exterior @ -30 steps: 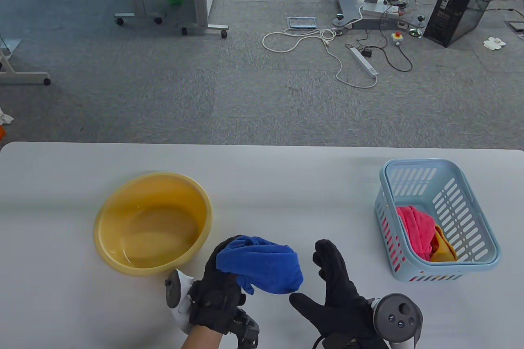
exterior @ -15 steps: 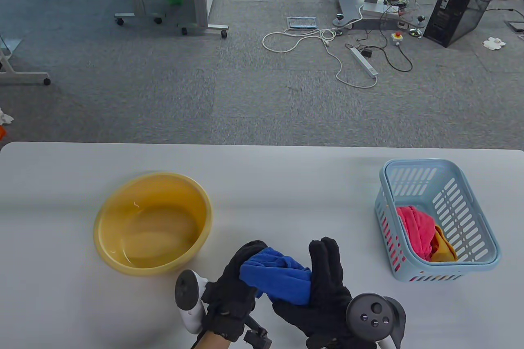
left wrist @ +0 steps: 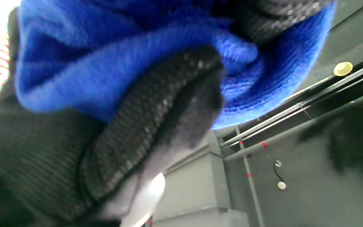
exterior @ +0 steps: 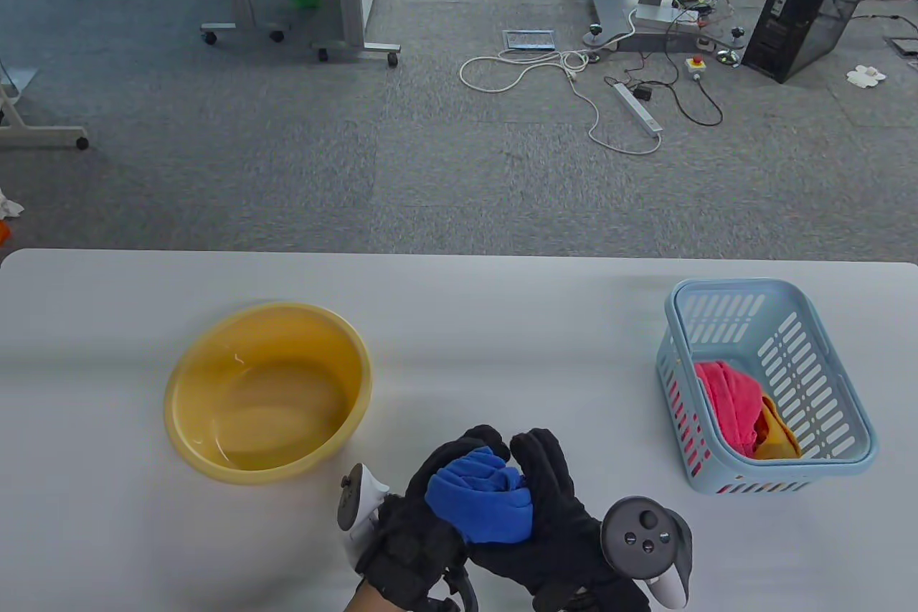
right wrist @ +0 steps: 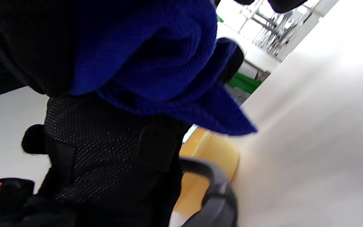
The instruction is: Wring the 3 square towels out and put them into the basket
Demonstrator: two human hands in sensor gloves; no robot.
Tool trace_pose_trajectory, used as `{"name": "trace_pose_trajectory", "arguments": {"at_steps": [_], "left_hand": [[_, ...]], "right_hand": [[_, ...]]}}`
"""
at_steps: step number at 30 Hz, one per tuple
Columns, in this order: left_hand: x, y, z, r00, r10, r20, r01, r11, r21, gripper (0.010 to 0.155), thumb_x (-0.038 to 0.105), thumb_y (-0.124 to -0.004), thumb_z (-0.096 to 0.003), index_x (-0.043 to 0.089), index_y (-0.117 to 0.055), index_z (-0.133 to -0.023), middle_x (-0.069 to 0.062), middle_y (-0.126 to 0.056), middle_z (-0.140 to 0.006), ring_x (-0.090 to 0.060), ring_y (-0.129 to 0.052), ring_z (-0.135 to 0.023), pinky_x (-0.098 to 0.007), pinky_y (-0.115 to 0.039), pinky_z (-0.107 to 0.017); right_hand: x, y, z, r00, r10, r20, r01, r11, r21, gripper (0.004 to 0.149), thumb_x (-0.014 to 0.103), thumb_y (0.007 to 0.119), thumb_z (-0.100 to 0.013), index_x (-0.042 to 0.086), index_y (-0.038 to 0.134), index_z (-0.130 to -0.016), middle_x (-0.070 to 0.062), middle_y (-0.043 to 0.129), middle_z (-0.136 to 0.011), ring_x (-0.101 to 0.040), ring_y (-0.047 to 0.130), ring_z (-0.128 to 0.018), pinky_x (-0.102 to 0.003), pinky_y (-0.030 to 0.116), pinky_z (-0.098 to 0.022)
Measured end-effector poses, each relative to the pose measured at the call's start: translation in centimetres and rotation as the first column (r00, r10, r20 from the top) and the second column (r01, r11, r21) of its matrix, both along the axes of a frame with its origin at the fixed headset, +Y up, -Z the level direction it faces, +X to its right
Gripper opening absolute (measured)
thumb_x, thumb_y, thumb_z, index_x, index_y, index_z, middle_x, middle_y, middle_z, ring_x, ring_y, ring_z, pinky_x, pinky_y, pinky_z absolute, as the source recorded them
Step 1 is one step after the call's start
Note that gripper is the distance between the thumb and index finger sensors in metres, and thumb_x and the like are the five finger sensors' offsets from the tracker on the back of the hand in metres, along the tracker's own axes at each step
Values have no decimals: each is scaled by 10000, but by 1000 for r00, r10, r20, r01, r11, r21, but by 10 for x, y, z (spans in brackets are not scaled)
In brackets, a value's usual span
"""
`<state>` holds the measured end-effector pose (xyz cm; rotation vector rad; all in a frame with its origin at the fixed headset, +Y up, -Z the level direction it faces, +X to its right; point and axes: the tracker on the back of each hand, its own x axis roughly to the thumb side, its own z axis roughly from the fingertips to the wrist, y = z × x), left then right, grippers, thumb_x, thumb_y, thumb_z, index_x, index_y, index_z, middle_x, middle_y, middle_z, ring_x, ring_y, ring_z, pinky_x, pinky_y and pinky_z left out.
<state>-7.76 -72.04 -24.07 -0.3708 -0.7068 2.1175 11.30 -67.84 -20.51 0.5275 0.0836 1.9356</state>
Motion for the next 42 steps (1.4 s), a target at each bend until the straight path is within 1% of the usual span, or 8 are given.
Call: {"name": "trace_pose_trajectory", "arguments": {"at_steps": [6,9,11,19,25,29,36,42], "left_hand": [[5,1,4,996,59,62,-59,998,-3,687,430,-840,-588,397,-467,-1164,-89,-208,-1235,-428,-186,-1148,-744,-300,-718],[6,-1,5,991,85,106,-84,996,-7,765,438,-823,-599,427,-329,-1183,-81,-87,-1222,-415,-69,-1129,-737,-231,-718],[8,1,6,984,101,144,-102,995,-2,792,443,-811,-606,444,-267,-1181,-62,9,-1198,-376,-1,-1115,-718,-179,-727],[6,1,5,978,18,210,-27,999,40,840,486,-763,-626,439,-125,-1172,-22,255,-1060,-356,156,-1050,-737,-138,-710],[0,-3,4,983,-85,165,84,996,11,840,530,-735,-645,414,-95,-1177,-54,237,-1079,-347,139,-1054,-778,-113,-656],[0,-4,4,985,-140,100,141,990,-2,830,557,-739,-631,385,-156,-1195,-83,156,-1126,-386,98,-1062,-773,-110,-647],[-1,-10,3,996,-92,10,92,996,-11,781,527,-760,-625,334,-274,-1206,-107,34,-1180,-409,-61,-1121,-772,-225,-684],[-5,-9,3,986,-168,-23,168,986,-11,756,521,-761,-625,309,-324,-1204,-123,-46,-1199,-426,-153,-1130,-760,-292,-694]], "right_hand": [[-19,-13,1,999,-43,7,43,999,19,1286,518,1041,-372,240,35,-1124,-290,-149,-1065,-636,-10,-944,-781,312,-717],[-23,-18,1,996,-85,16,85,996,6,1326,502,1051,-359,252,-29,-1087,-267,-55,-1115,-618,45,-981,-770,331,-722],[-23,-18,3,994,-87,72,82,993,81,1399,509,1050,-345,241,-157,-999,-269,53,-1141,-619,156,-1015,-760,360,-726],[-20,-17,2,992,-98,85,91,993,79,1310,447,1076,-324,267,15,-1071,-105,452,-1176,-609,367,-1033,-750,450,-719],[-16,-15,0,992,-65,112,56,995,85,1203,368,1098,-330,228,202,-1121,-98,721,-1038,-593,714,-913,-731,522,-711],[-12,-12,0,988,-76,134,65,995,81,984,277,1097,-357,182,451,-1093,-123,806,-884,-423,900,-780,-678,645,-691],[-11,-9,5,965,-75,251,50,993,103,915,194,1075,-370,200,481,-1066,-134,771,-900,-391,923,-729,-571,838,-591],[-4,-8,4,965,-58,256,36,995,90,912,238,1071,-386,230,475,-1076,-122,787,-889,-319,967,-577,-323,927,-374]]}}
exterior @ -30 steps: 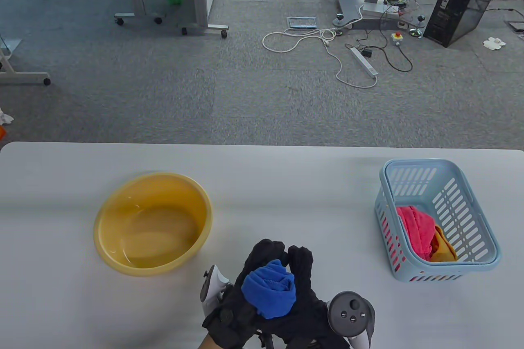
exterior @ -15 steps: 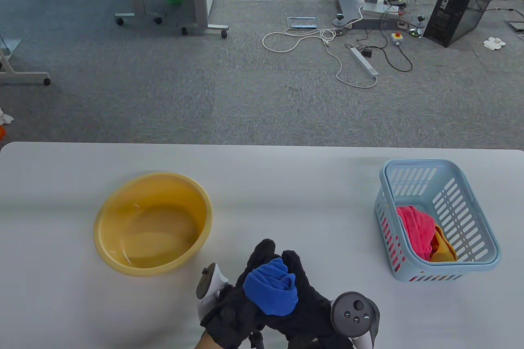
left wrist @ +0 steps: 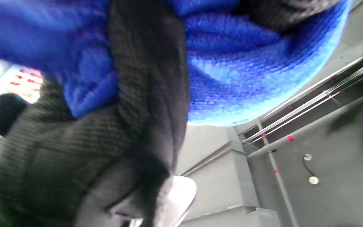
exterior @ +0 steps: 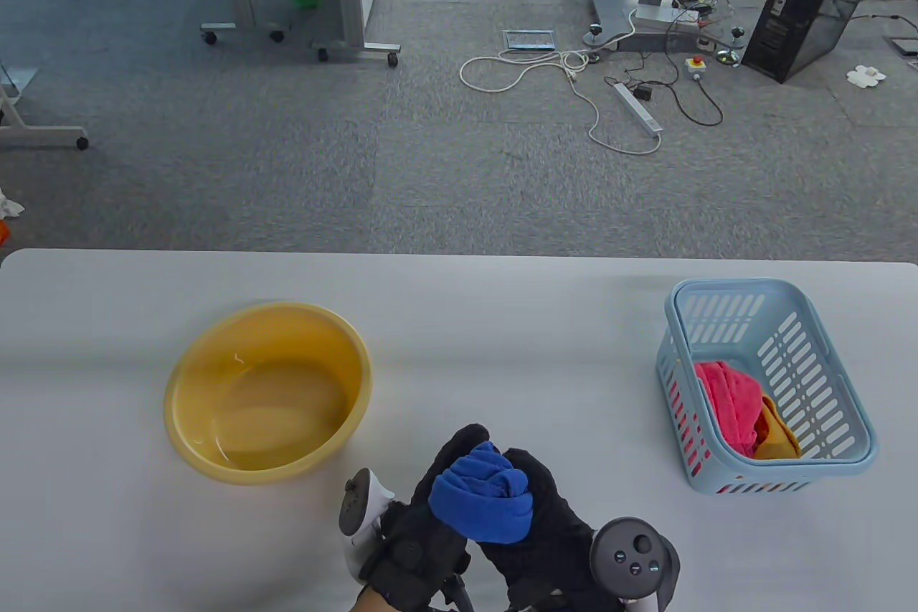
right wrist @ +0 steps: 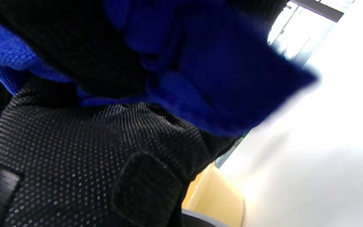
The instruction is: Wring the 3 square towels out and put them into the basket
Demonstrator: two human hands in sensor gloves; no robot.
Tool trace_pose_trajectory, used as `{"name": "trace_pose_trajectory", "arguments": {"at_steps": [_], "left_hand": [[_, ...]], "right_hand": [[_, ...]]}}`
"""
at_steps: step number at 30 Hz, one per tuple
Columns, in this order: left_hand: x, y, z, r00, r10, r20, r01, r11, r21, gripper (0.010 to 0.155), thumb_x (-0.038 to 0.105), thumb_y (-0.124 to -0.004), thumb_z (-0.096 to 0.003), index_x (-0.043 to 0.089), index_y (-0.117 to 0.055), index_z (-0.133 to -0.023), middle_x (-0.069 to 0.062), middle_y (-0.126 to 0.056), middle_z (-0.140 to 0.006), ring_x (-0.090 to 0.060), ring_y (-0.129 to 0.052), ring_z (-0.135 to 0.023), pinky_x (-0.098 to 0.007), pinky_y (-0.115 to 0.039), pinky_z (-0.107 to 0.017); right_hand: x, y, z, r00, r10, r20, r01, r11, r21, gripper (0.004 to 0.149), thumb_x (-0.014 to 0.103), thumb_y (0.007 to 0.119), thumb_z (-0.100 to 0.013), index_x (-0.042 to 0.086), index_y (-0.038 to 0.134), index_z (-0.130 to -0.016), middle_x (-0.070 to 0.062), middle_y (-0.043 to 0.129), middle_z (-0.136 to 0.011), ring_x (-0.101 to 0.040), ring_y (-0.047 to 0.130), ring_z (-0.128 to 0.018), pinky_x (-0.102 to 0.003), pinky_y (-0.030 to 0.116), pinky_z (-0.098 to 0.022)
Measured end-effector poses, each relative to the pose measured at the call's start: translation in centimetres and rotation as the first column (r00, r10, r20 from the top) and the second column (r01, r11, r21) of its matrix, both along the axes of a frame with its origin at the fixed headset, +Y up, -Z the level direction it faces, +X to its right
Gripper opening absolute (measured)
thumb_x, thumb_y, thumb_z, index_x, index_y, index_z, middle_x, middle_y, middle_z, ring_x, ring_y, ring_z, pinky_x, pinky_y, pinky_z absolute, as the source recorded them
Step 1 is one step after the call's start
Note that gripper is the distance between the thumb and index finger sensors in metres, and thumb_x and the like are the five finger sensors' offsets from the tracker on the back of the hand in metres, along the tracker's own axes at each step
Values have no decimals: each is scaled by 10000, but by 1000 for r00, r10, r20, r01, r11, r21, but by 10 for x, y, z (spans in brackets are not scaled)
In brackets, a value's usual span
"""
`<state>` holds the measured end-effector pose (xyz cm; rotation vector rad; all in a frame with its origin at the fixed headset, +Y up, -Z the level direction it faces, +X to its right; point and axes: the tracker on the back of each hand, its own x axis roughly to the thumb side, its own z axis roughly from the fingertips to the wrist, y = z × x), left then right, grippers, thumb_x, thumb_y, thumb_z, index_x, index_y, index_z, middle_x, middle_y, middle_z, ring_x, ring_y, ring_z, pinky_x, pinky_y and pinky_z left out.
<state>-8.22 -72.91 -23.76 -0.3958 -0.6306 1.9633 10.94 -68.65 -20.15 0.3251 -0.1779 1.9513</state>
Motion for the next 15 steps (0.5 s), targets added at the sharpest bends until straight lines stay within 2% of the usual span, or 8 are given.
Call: {"name": "trace_pose_trajectory", "arguments": {"at_steps": [5,7,10,12,15], "left_hand": [[-3,1,5,994,-104,40,109,982,-154,758,531,-786,-615,247,-390,-1195,-182,-180,-1202,-478,-317,-1104,-733,-394,-692],[-2,1,4,990,-124,64,132,979,-157,763,537,-791,-615,235,-395,-1193,-211,-215,-1192,-485,-346,-1095,-729,-412,-687],[-6,4,3,985,-147,91,160,972,-169,764,524,-802,-616,224,-398,-1192,-215,-219,-1192,-492,-336,-1094,-752,-351,-682],[-13,7,2,981,-183,57,190,969,-158,763,520,-809,-608,224,-413,-1189,-215,-231,-1193,-494,-345,-1094,-757,-343,-679],[-25,8,0,990,-144,-4,141,972,-186,760,539,-789,-615,223,-406,-1190,-214,-240,-1192,-488,-359,-1092,-749,-357,-682]], "right_hand": [[12,5,-2,999,44,32,-44,999,2,914,266,1075,-386,222,487,-1084,-126,816,-864,-299,976,-500,-274,911,-294],[16,9,-1,996,72,59,-73,997,18,916,267,1075,-386,223,487,-1087,-126,815,-869,-300,976,-502,-275,910,-296],[19,11,0,993,79,86,-81,997,20,918,269,1074,-391,226,480,-1090,-126,809,-879,-302,975,-517,-278,909,-305],[24,12,1,989,63,132,-65,998,8,918,271,1072,-394,219,476,-1091,-129,805,-881,-304,974,-520,-280,909,-308],[36,12,0,981,43,190,-44,999,-1,917,275,1068,-402,215,468,-1092,-133,802,-881,-303,971,-521,-277,908,-310]]}}
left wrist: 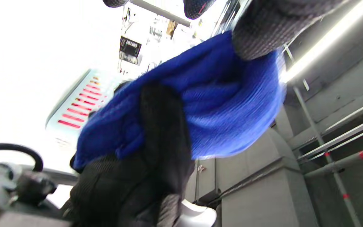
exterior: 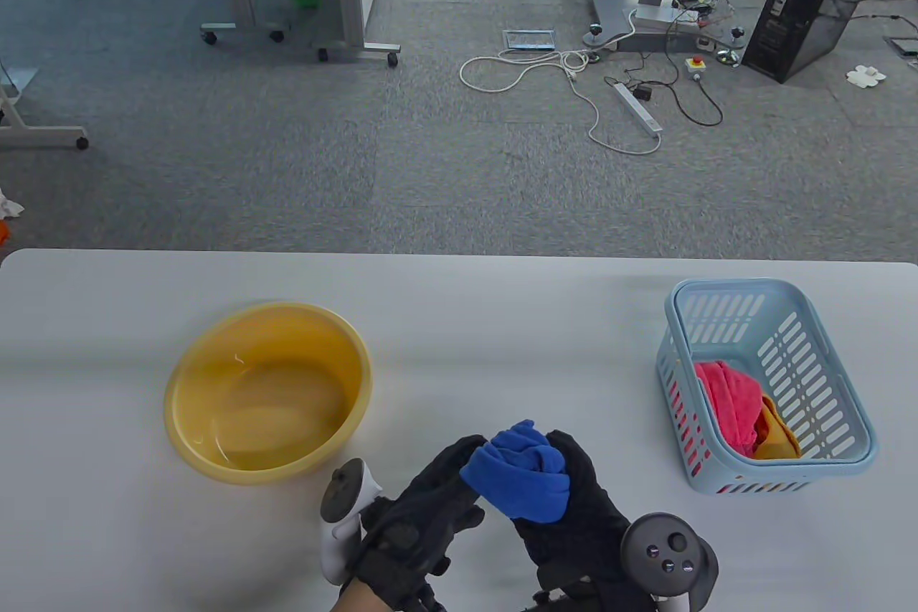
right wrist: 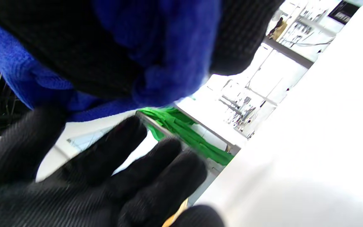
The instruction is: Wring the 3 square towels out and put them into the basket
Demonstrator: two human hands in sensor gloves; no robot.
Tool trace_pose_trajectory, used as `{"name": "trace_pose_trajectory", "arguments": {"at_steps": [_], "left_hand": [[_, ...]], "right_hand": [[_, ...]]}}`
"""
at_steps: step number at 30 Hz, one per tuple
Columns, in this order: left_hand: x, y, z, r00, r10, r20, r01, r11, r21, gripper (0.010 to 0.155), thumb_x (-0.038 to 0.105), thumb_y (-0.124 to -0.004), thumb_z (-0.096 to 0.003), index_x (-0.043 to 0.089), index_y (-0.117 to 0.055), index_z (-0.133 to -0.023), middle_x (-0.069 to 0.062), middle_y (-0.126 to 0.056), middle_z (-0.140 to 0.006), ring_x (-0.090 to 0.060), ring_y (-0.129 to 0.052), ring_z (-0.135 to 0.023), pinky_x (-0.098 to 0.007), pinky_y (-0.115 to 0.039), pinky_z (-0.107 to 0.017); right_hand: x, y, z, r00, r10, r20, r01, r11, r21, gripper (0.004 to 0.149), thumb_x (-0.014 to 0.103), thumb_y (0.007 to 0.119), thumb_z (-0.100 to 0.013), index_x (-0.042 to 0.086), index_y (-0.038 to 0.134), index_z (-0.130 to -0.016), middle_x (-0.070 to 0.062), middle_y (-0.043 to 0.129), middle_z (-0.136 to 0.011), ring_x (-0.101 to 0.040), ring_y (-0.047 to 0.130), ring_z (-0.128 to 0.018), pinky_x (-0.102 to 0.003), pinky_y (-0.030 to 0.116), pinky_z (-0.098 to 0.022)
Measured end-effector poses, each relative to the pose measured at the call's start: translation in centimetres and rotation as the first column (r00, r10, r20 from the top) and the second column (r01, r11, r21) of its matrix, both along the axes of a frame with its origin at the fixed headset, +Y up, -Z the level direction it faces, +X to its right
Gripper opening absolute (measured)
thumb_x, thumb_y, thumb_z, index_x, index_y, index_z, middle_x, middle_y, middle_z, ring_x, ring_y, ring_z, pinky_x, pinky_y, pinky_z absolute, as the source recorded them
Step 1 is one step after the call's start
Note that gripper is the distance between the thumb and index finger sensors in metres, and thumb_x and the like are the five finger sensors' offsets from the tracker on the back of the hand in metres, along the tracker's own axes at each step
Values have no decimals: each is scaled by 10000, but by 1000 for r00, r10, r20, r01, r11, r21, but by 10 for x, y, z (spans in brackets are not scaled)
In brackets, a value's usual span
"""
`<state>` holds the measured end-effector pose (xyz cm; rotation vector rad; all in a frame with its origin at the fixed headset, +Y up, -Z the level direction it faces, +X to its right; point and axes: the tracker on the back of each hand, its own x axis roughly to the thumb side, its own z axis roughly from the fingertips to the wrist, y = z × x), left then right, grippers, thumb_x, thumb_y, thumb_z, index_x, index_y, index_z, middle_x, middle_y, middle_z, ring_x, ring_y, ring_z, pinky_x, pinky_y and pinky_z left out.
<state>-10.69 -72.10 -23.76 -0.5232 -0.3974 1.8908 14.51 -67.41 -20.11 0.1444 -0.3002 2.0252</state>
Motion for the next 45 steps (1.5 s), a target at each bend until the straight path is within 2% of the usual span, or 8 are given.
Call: {"name": "trace_pose_trajectory", "arguments": {"at_steps": [4,10,17,21,26,29,34,45], "left_hand": [[-10,0,-3,994,85,-64,-87,996,-32,792,581,-776,-615,225,-367,-1192,-219,-239,-1188,-482,-361,-1092,-742,-369,-686],[-1,8,1,998,37,43,-38,999,37,855,631,-751,-620,249,-254,-1201,-218,-134,-1184,-493,-311,-1099,-766,-369,-669],[2,1,0,988,23,154,-22,1000,-8,919,694,-740,-613,264,-174,-1196,-233,-128,-1179,-526,-417,-1069,-714,-551,-645],[2,-3,2,985,8,173,3,998,-64,960,733,-757,-589,276,-167,-1192,-243,-158,-1178,-531,-553,-1012,-643,-684,-594],[1,-15,1,982,43,183,-8,982,-189,975,769,-786,-568,274,-231,-1198,-234,-345,-1153,-483,-675,-922,-553,-763,-549],[-2,-20,-1,990,-29,138,54,982,-181,939,774,-789,-563,262,-312,-1190,-216,-480,-1105,-436,-763,-836,-476,-809,-510],[-2,-20,-2,996,-77,54,84,987,-140,824,720,-768,-589,225,-433,-1157,-193,-607,-1028,-411,-832,-711,-413,-839,-449],[-9,-12,-1,963,-228,-144,227,974,-23,671,657,-786,-582,219,-653,-1073,-161,-785,-897,-352,-923,-514,-349,-864,-308]], "right_hand": [[6,3,1,996,61,62,-63,998,27,914,269,1069,-403,214,470,-1091,-135,798,-883,-308,968,-523,-282,905,-311],[-13,6,6,943,309,121,-324,937,132,915,266,1070,-403,224,467,-1091,-134,792,-893,-317,966,-542,-301,903,-331],[-43,15,19,751,611,251,-660,704,262,917,258,1069,-406,244,462,-1092,-126,784,-905,-319,961,-565,-315,899,-355],[-62,13,26,592,730,343,-805,515,294,914,252,1066,-410,259,456,-1091,-114,776,-915,-318,956,-583,-320,895,-373],[-76,8,31,531,765,365,-842,429,328,905,237,1065,-414,262,459,-1085,-111,766,-922,-324,947,-597,-336,888,-397],[-84,6,33,508,780,364,-852,394,345,895,240,1064,-413,260,468,-1080,-110,766,-921,-321,947,-597,-335,889,-398],[-82,4,31,546,770,330,-829,440,345,881,258,1060,-413,253,478,-1075,-107,775,-911,-312,955,-586,-327,894,-390],[-66,-3,16,800,595,82,-597,773,213,884,320,1068,-390,230,517,-1076,-125,832,-842,-282,992,-480,-301,916,-329]]}}
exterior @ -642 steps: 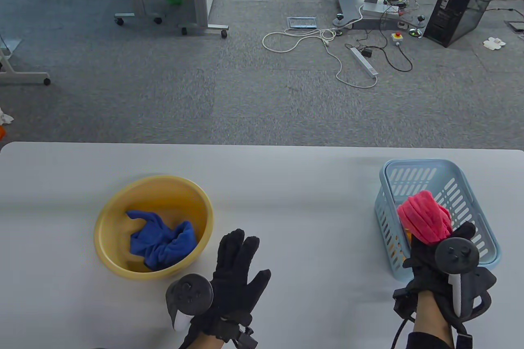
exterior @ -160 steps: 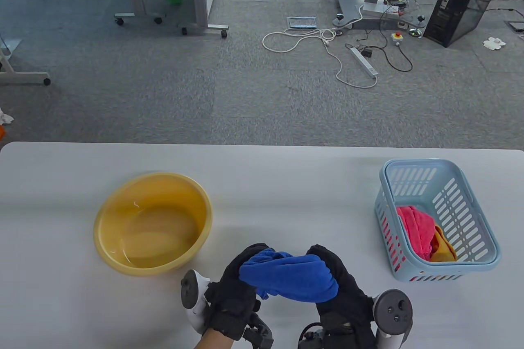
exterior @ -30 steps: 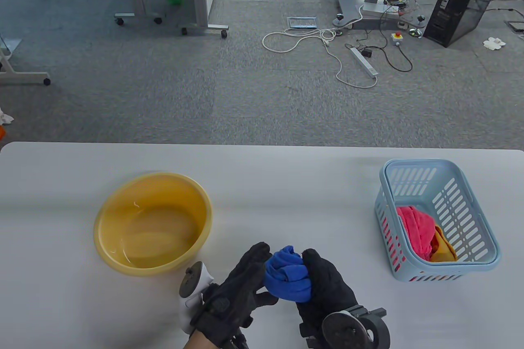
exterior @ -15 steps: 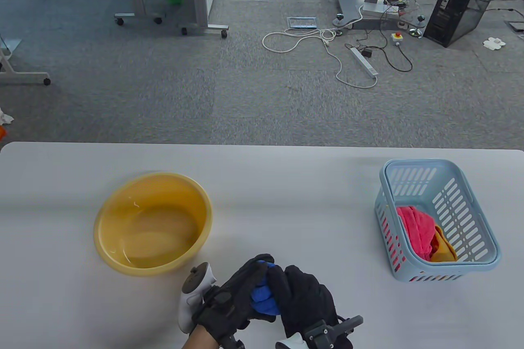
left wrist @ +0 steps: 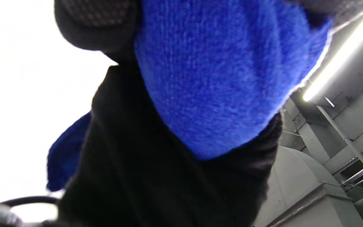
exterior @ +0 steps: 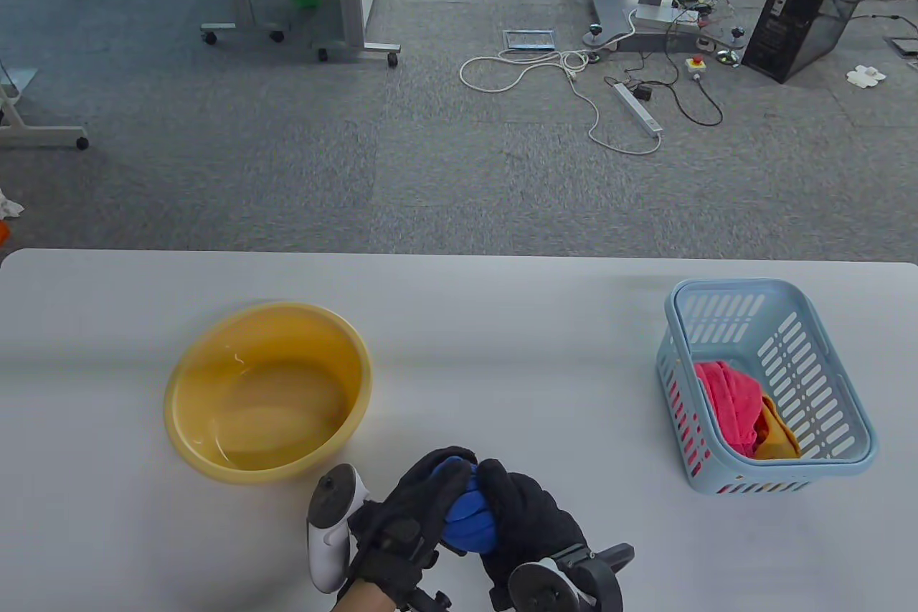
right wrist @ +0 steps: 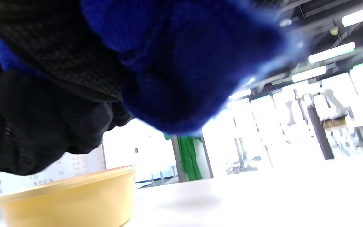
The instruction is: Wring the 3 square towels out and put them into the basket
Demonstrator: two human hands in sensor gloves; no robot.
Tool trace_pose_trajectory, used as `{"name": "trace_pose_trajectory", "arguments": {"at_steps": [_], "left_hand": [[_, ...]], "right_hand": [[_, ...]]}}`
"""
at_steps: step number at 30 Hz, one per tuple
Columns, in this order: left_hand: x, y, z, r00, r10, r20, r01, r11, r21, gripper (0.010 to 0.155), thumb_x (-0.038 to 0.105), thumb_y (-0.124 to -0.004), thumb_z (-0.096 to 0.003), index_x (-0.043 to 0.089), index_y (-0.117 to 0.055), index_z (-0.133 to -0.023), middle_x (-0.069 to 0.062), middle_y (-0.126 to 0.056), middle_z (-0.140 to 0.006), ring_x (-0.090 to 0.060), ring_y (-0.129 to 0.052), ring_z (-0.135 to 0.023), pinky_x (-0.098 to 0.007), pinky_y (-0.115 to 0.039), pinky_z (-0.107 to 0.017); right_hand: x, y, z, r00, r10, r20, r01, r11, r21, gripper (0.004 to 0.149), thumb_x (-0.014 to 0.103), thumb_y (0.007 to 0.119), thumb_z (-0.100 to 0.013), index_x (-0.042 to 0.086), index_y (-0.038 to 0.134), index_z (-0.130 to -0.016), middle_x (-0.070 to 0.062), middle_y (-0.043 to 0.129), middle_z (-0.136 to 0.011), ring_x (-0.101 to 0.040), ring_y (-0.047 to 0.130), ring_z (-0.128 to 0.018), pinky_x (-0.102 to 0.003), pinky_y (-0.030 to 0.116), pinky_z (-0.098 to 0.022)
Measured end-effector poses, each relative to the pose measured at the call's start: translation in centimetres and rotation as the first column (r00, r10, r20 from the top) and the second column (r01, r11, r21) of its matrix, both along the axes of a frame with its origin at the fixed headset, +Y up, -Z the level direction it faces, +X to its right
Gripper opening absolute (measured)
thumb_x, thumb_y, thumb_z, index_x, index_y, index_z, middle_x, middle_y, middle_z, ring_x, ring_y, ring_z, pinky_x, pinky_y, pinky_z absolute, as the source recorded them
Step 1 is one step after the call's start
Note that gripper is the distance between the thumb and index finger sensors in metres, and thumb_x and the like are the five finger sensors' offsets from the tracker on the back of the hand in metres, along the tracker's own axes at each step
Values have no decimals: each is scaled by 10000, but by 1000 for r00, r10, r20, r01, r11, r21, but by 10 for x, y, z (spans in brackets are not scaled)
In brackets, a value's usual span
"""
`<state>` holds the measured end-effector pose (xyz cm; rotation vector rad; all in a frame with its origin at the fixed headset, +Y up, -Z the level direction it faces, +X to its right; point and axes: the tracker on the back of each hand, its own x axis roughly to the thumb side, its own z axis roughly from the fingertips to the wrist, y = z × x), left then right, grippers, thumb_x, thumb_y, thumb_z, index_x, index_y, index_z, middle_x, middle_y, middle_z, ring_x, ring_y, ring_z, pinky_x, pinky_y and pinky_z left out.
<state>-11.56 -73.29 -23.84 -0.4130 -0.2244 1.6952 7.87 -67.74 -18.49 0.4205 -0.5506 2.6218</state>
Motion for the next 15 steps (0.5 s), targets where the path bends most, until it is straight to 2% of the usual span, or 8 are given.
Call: {"name": "trace_pose_trajectory", "arguments": {"at_steps": [5,8,14,15], "left_hand": [[-3,7,-1,995,-74,-68,82,989,125,634,648,-797,-568,218,-732,-1029,-170,-840,-838,-345,-950,-449,-341,-871,-251],[-3,12,-1,988,-111,-103,131,970,206,619,643,-801,-560,216,-765,-1007,-174,-864,-804,-337,-960,-412,-334,-871,-220],[-4,19,-1,971,-166,-170,214,922,322,597,638,-812,-544,211,-814,-962,-180,-899,-746,-323,-971,-350,-322,-866,-170],[-4,22,0,965,-179,-193,241,894,377,599,631,-816,-539,199,-822,-955,-181,-903,-738,-331,-970,-343,-331,-863,-164]], "right_hand": [[5,-4,-6,990,-135,-29,131,986,-105,894,338,1071,-383,213,524,-1079,-130,849,-819,-270,1005,-438,-284,924,-297],[11,-11,-11,960,-275,-45,260,942,-211,904,341,1075,-377,191,528,-1081,-137,862,-789,-267,1010,-409,-279,926,-274],[15,-18,-18,919,-390,-54,351,874,-336,921,345,1079,-369,165,529,-1085,-141,875,-767,-264,1014,-389,-277,927,-259],[16,-20,-19,908,-415,-55,370,857,-358,924,341,1082,-366,160,530,-1085,-143,877,-763,-265,1015,-384,-278,928,-255]]}}
